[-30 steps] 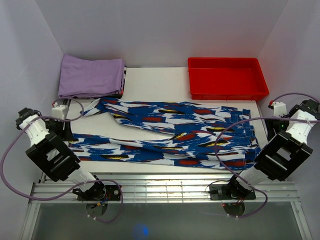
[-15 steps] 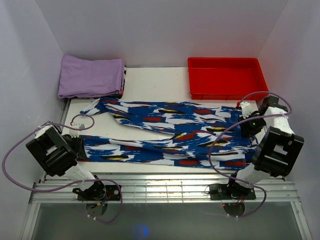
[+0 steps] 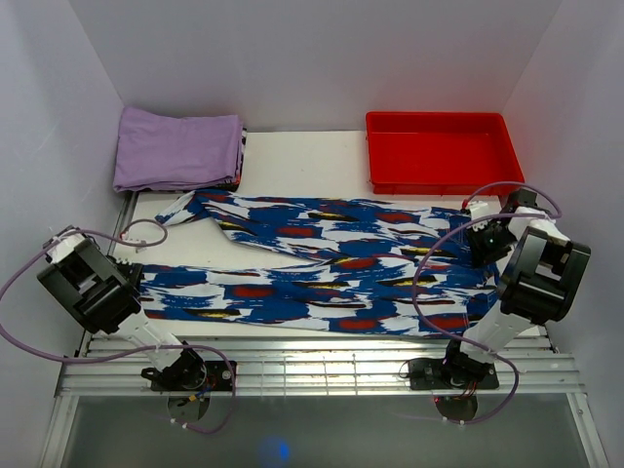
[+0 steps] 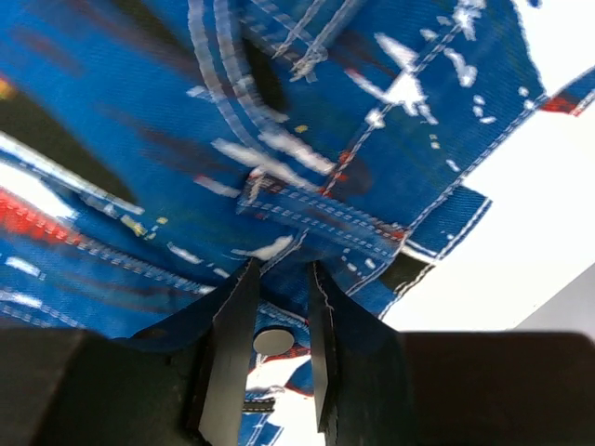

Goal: Fold and stack the trousers
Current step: Flatten the trousers out

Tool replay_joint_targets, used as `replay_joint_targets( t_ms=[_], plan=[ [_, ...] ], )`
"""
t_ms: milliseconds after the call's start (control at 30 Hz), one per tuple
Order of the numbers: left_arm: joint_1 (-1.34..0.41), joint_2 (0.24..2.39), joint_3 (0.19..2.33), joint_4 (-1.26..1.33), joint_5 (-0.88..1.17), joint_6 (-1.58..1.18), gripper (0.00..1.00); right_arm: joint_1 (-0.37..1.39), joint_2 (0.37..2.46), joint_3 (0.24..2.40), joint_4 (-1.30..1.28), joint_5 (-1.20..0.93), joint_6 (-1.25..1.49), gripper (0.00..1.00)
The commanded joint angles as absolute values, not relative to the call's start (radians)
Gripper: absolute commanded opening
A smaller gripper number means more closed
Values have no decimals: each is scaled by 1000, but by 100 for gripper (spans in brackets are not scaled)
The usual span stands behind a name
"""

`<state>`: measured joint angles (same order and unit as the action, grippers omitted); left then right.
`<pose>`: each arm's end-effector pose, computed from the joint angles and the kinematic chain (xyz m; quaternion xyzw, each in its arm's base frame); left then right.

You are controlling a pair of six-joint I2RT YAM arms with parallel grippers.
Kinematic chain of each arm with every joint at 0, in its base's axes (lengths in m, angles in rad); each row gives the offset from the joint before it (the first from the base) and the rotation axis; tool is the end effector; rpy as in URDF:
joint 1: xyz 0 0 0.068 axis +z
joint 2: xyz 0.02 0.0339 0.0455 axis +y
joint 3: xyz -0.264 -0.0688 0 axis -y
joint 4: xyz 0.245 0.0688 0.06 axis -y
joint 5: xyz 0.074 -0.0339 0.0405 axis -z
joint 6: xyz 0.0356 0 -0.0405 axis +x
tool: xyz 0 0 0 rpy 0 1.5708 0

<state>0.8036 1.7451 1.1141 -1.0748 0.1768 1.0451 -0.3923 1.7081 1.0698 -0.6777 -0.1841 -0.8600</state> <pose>0.2019 0.2003 0.1694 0.1138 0.9873 -0.1067 0.0298 0.2946 -0.1148 0.1717 -0.2402 0.9581 -0.0003 0.1559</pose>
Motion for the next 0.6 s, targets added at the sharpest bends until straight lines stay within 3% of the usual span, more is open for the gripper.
replay_joint_targets(
  t_ms=[0, 133, 200, 267, 400, 567],
  plan=[
    [804, 1660, 1201, -1247, 329, 1228, 65, -394, 1602, 1019, -712, -244, -987, 33],
    [776, 1565, 1308, -1279, 666, 1237, 77, -394, 1510, 976, -745, -267, -1137, 34],
    [753, 1587, 1359, -1166, 733, 1048, 80, -393, 1506, 1052, -762, -296, -1111, 35],
    [724, 1635, 1438, -1061, 806, 883, 91, -393, 1523, 1129, -822, -363, -1057, 39],
    [660, 1824, 1616, -994, 882, 813, 94, -380, 1601, 1284, -857, -414, -977, 44],
    [566, 2055, 1788, -994, 830, 860, 93, -364, 1684, 1393, -891, -410, -934, 46]
  ],
)
